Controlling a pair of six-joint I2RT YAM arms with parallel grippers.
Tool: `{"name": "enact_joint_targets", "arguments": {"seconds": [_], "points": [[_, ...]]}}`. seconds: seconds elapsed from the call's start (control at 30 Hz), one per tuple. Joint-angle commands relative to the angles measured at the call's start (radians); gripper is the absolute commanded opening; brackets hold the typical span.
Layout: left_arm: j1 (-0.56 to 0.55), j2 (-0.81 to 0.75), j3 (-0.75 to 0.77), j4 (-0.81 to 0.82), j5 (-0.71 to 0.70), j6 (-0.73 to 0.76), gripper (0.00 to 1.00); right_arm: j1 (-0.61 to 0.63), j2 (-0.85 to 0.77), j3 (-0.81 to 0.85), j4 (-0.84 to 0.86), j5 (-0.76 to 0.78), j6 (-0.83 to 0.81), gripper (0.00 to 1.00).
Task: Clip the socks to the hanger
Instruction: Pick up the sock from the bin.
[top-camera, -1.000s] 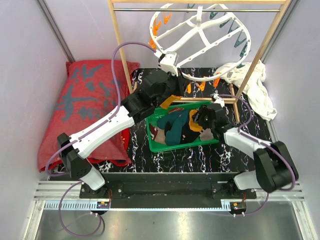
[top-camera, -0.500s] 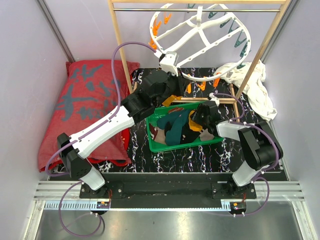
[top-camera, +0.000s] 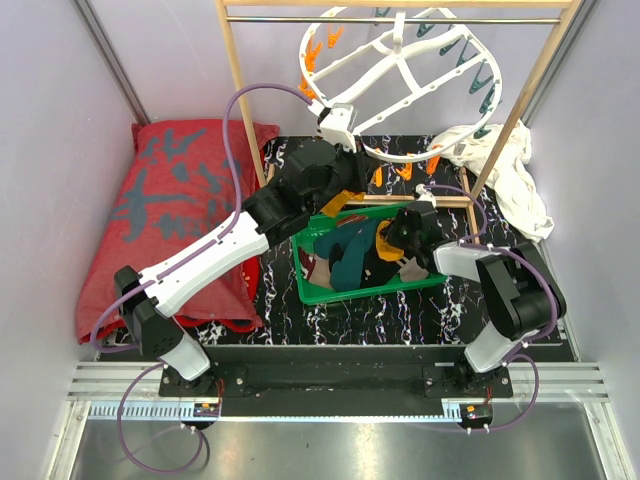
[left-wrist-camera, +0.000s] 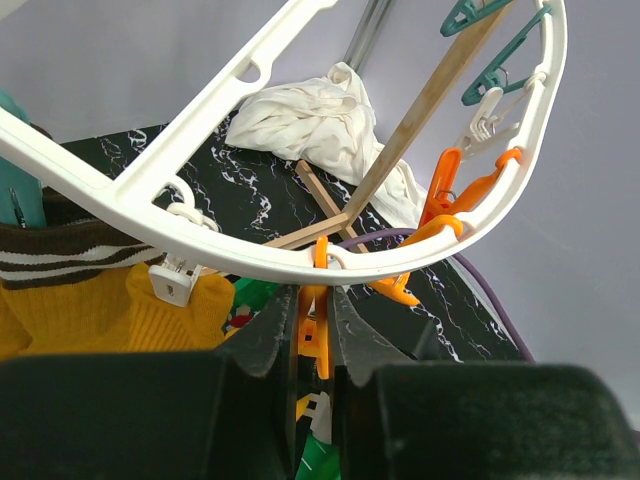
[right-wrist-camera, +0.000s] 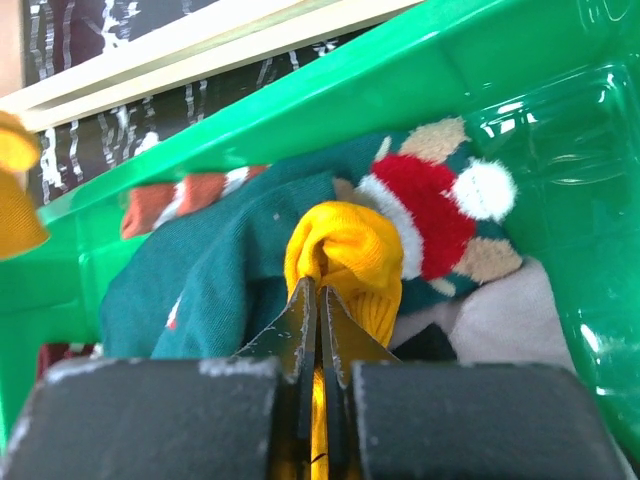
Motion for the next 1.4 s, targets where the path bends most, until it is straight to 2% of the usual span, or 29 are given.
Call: {"name": "enact_joint_targets", "arguments": {"seconds": [0.0, 0.47, 0.7, 0.97, 1.37], "points": [[0.002, -0.029, 0.02, 0.069, -0.012, 0.0, 0.11, -0.002, -0.108, -0.033, 0.049, -0.035, -0.044, 0.0], [0.002, -0.037, 0.02, 0.07, -0.015, 0.005, 0.1, -0.002, -0.518, -0.252, 0.147, -0.201, -0.199, 0.0], [0.002, -0.045, 0.013, 0.069, -0.01, 0.0, 0.1, -0.002, -0.735, -0.314, 0.22, -0.339, -0.282, 0.0], [0.002, -0.052, 0.01, 0.069, 0.007, -0.016, 0.1, -0.002, -0.809, -0.28, 0.3, -0.4, -0.32, 0.0], [0.002, -0.055, 0.0, 0.079, 0.027, -0.033, 0.1, -0.002, -0.73, -0.19, 0.403, -0.448, -0.325, 0.0]]}}
